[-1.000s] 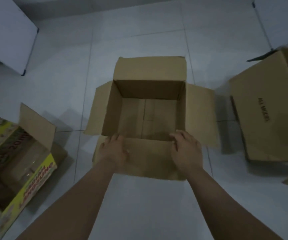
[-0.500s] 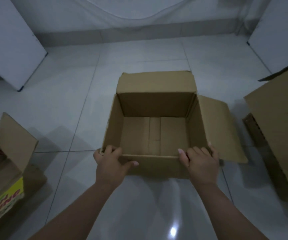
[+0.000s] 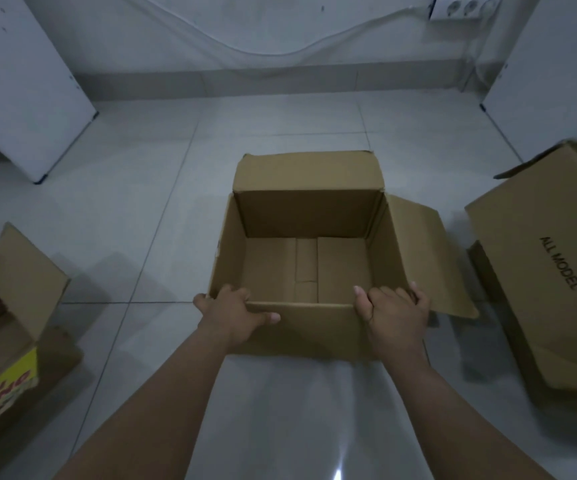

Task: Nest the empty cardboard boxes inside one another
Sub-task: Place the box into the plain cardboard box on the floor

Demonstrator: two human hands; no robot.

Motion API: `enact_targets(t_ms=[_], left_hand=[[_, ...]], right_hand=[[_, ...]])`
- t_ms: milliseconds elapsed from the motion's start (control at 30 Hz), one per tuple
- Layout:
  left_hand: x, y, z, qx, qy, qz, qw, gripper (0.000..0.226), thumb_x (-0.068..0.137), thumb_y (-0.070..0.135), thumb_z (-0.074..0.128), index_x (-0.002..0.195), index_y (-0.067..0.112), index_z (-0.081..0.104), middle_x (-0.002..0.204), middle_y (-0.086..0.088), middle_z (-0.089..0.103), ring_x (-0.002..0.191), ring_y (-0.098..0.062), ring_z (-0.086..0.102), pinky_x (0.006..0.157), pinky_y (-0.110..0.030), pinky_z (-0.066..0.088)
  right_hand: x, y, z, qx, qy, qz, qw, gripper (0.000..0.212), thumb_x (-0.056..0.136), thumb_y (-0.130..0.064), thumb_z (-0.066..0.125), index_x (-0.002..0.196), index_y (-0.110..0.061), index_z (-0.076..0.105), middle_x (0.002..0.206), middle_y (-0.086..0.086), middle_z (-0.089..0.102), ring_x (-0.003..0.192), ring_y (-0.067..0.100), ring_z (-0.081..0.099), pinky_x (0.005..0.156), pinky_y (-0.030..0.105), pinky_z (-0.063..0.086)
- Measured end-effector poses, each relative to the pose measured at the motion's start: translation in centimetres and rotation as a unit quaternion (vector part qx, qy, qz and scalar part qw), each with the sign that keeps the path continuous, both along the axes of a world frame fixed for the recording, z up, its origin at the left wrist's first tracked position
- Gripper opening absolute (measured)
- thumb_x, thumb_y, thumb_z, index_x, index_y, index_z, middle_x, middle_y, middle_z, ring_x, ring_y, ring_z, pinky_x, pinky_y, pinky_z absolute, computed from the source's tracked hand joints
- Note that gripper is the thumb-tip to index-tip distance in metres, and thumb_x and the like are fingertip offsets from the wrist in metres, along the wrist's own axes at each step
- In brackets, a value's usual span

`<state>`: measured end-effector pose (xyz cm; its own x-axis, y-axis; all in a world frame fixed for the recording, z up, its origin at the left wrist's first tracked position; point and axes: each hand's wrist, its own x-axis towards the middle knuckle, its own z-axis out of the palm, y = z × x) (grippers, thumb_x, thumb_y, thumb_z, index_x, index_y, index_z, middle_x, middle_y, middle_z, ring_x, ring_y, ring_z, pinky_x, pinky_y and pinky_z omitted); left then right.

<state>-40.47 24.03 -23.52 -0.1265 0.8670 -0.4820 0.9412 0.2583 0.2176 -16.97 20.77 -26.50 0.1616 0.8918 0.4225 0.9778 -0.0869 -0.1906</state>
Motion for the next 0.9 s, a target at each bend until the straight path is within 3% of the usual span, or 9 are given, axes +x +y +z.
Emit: enact_targets(t_ms=[133,267,433,500,533,567,633,733,900], left_hand=[[-0.1,-0.2,-0.2,0.004,-0.022,0.009,1.0,0.077,0.067,0.073,0.055,0.124,0.023,0.049,0.137,-0.008,0.042,0.13,-0.038,0.025,0.108,-0.046,0.019],[-0.1,-1.5,-0.1,0.0,-0.029,0.014,0.999,0.075,0.068,0.071,0.056,0.127,0.025,0.047,0.138,-0.004,0.04,0.132,-0.038,0.02,0.105,-0.047,0.027],[0.4,-5.1,-0.2,0.011,-0.003,0.003,1.0,0.056,0.065,0.074,0.055,0.098,0.029,0.052,0.126,-0.001,0.045,0.126,-0.036,0.025,0.099,-0.049,0.034],[0.2,-6.4,-0.5,0.052,0.021,-0.021,0.998,0.063,0.063,0.078,0.05,0.105,0.031,0.053,0.135,-0.002,0.041,0.131,-0.038,0.024,0.106,-0.051,0.026],[0.1,-6.9,-0.6,0.075,0.032,-0.031,0.996,0.067,0.063,0.08,0.047,0.109,0.033,0.053,0.143,-0.002,0.035,0.134,-0.039,0.021,0.108,-0.052,0.022],[-0.1,-7.2,-0.7,0.092,0.037,-0.037,0.994,0.07,0.062,0.082,0.044,0.112,0.034,0.053,0.149,-0.002,0.027,0.136,-0.04,0.018,0.11,-0.054,0.019],[-0.2,-7.5,-0.7,0.098,0.025,-0.037,0.994,0.072,0.062,0.083,0.043,0.114,0.033,0.051,0.155,-0.003,0.016,0.138,-0.041,0.014,0.11,-0.057,0.02],[0.6,-7.8,-0.5,0.077,0.009,-0.034,0.996,0.073,0.065,0.08,0.044,0.119,0.031,0.049,0.156,-0.003,0.01,0.138,-0.043,0.011,0.11,-0.056,0.024],[0.6,-8.4,1.2,0.057,-0.005,-0.039,0.998,0.072,0.071,0.075,0.045,0.13,0.034,0.04,0.158,-0.004,0.0,0.142,-0.04,0.002,0.113,-0.057,0.01]], right_hand=[[0.1,-0.3,0.6,-0.086,0.021,0.014,0.996,0.052,0.09,-0.039,0.036,0.059,-0.008,0.065,0.059,0.009,0.064,0.062,0.027,0.059,0.095,0.038,0.029],[0.0,-1.1,1.3,-0.079,0.042,0.019,0.996,0.053,0.087,-0.039,0.036,0.053,-0.008,0.063,0.054,0.009,0.063,0.056,0.026,0.059,0.091,0.037,0.03],[0.5,-4.7,1.2,-0.083,0.059,0.004,0.995,0.051,0.085,-0.038,0.035,0.051,-0.01,0.06,0.051,0.007,0.058,0.054,0.026,0.058,0.089,0.036,0.029],[0.8,-5.6,1.0,-0.104,0.077,-0.01,0.991,0.045,0.087,-0.039,0.037,0.063,-0.012,0.063,0.069,0.008,0.064,0.073,0.028,0.061,0.095,0.038,0.03],[0.9,-5.8,1.0,-0.124,0.088,-0.022,0.988,0.037,0.088,-0.039,0.042,0.076,-0.014,0.066,0.089,0.009,0.067,0.091,0.028,0.06,0.1,0.041,0.029],[0.9,-5.7,1.2,-0.146,0.103,-0.036,0.983,0.028,0.088,-0.038,0.046,0.093,-0.017,0.065,0.114,0.009,0.062,0.111,0.028,0.052,0.106,0.043,0.025],[0.9,-5.4,1.4,-0.181,0.129,-0.046,0.974,0.035,0.087,-0.034,0.049,0.119,-0.024,0.056,0.146,0.005,0.037,0.135,0.024,0.028,0.114,0.044,0.012],[1.3,-5.0,2.0,-0.205,0.126,-0.046,0.969,0.043,0.087,-0.032,0.044,0.129,-0.024,0.049,0.154,0.002,0.021,0.141,0.022,0.014,0.117,0.045,0.003],[1.0,-5.1,3.0,-0.252,0.119,-0.042,0.96,0.042,0.093,-0.034,0.032,0.132,-0.023,0.045,0.156,0.003,0.017,0.143,0.022,0.01,0.118,0.047,0.001]])
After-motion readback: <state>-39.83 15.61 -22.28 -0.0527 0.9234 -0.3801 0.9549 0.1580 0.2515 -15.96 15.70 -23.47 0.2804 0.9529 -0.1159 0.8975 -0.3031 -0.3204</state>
